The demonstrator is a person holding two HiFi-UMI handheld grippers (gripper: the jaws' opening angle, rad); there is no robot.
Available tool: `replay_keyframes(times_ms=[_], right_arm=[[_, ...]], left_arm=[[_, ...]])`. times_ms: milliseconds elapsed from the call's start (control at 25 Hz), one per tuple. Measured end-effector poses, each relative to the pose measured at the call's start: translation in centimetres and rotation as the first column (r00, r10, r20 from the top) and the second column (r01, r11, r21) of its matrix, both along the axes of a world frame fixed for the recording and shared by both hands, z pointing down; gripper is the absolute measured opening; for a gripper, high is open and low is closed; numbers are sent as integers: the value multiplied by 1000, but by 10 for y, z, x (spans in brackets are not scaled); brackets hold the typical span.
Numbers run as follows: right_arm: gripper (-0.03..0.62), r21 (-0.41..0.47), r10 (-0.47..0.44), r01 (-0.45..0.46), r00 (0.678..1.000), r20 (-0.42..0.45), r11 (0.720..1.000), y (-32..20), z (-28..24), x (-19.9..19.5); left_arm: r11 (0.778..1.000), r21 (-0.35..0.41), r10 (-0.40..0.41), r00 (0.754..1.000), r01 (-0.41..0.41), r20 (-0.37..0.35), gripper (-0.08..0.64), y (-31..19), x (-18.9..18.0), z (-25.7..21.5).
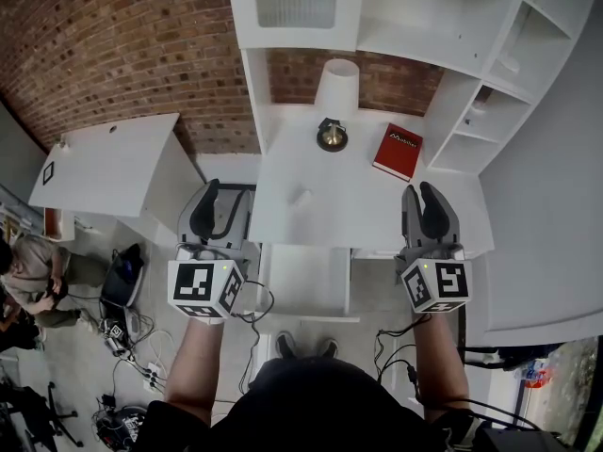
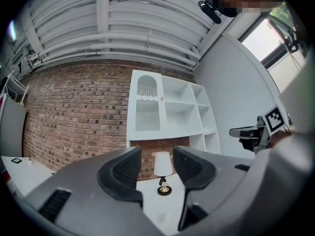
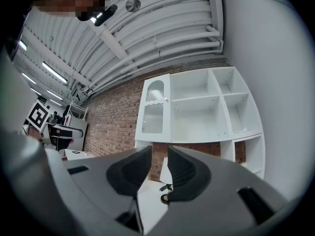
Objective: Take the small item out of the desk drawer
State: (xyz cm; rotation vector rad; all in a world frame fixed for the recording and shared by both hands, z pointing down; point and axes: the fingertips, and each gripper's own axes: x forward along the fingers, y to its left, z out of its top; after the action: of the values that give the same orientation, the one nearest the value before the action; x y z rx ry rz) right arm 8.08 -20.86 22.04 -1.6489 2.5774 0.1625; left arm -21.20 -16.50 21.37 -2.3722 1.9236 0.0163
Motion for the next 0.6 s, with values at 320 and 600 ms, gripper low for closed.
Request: replay_keyframes(times_ms=[320, 600], right_arm=[[83, -5, -10, 10, 1000, 13, 1000, -3, 5, 6], [83, -8, -20, 20, 1000, 19, 1000, -5, 7, 11]], left_arm=[[1000, -8, -8, 1000, 8, -3, 199, -1, 7, 3], [1000, -17, -17, 1000, 17, 0, 199, -2, 12, 7]])
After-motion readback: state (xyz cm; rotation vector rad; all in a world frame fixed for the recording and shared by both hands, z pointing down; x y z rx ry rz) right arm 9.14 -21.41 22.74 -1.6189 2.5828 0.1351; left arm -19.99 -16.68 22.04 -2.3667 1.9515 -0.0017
